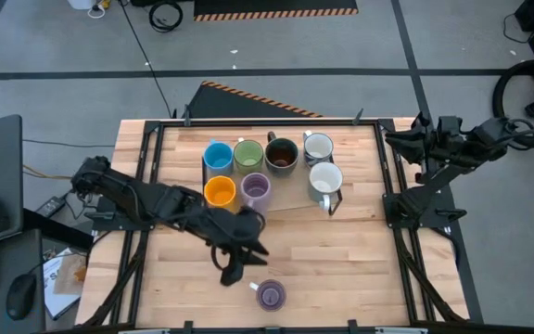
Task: Place coffee mugs
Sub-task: Put the right purple white mug on the shelf
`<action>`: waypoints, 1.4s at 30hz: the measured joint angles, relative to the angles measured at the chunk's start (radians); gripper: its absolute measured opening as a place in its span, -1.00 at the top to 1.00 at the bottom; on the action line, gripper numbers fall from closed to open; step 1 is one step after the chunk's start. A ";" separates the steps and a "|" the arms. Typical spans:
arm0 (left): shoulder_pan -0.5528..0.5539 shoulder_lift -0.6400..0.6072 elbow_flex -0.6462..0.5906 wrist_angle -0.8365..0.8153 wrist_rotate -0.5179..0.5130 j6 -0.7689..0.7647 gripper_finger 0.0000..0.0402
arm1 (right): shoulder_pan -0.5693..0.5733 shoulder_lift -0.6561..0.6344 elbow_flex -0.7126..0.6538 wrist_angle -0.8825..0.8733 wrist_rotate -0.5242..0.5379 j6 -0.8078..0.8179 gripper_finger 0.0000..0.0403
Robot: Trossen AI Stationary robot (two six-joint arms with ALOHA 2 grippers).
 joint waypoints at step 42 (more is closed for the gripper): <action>-0.116 0.104 0.001 0.015 0.165 -0.429 0.42 | 0.000 0.000 0.000 -0.001 -0.004 0.000 0.64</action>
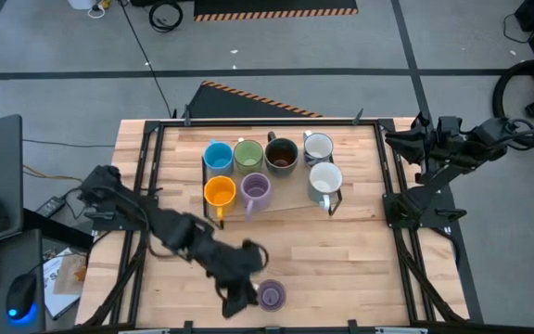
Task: Place coffee mugs
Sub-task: Put the right purple white mug on the shelf
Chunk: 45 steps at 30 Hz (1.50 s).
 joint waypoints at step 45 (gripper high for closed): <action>-0.012 0.484 0.394 -0.223 -0.115 -0.343 0.12 | 0.000 0.000 0.000 0.000 0.001 0.000 0.64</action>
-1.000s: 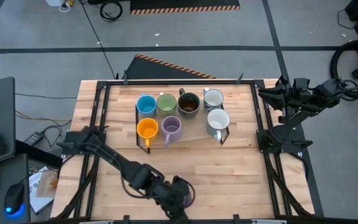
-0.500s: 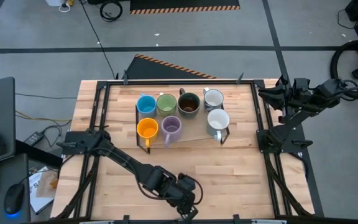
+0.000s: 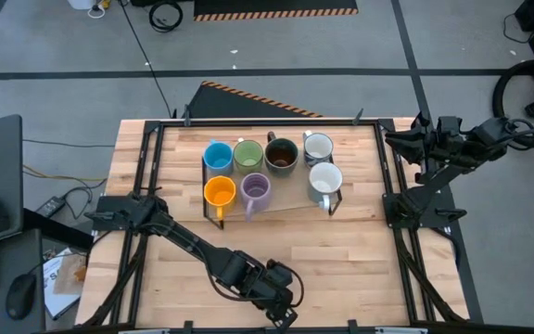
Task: Place coffee mugs
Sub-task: Put the right purple white mug on the shelf
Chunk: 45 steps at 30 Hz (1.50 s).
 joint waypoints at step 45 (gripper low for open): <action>0.066 -0.129 -0.232 -0.266 0.083 1.056 0.29 | 0.000 0.000 0.000 0.001 0.000 0.000 0.64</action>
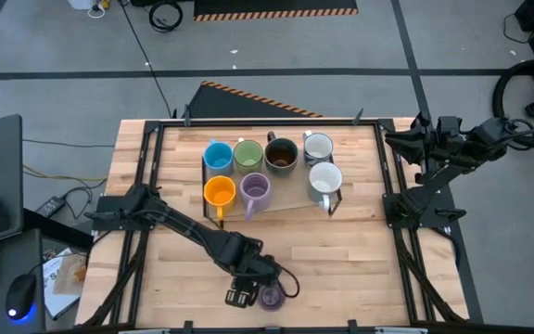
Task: Place coffee mugs
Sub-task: Put the right purple white mug on the shelf
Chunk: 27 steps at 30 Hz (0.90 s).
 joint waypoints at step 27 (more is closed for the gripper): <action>-0.067 -0.004 -0.113 0.219 0.018 -0.141 0.29 | 0.000 0.000 0.000 0.015 0.000 0.000 0.64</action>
